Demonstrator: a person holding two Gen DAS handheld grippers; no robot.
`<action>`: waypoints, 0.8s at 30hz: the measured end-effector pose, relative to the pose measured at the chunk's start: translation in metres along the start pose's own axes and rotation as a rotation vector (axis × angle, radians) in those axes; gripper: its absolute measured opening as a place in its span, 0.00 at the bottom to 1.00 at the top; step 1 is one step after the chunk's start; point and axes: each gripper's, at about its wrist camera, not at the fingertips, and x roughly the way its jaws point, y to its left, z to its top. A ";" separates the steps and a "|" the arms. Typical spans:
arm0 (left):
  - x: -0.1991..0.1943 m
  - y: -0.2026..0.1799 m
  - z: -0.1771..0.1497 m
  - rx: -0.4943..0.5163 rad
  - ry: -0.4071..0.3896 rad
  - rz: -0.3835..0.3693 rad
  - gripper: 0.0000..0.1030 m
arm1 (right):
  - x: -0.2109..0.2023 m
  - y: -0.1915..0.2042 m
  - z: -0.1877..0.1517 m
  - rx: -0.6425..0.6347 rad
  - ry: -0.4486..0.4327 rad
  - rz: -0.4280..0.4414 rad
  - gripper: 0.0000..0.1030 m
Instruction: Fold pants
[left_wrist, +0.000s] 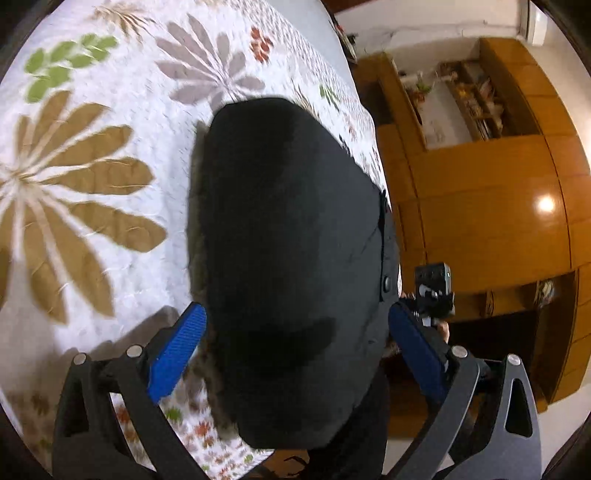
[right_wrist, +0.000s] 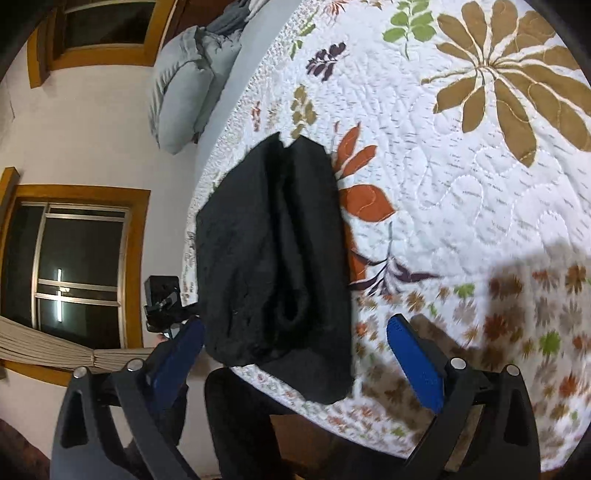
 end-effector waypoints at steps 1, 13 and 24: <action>0.007 0.000 0.004 0.006 0.014 -0.008 0.96 | 0.003 -0.003 0.002 0.003 0.007 0.012 0.97; 0.032 0.016 0.020 -0.009 0.046 -0.023 0.96 | 0.029 -0.014 0.026 -0.006 0.069 0.088 0.97; 0.043 0.013 0.020 -0.019 0.058 -0.048 0.97 | 0.074 0.012 0.034 -0.063 0.172 0.100 0.97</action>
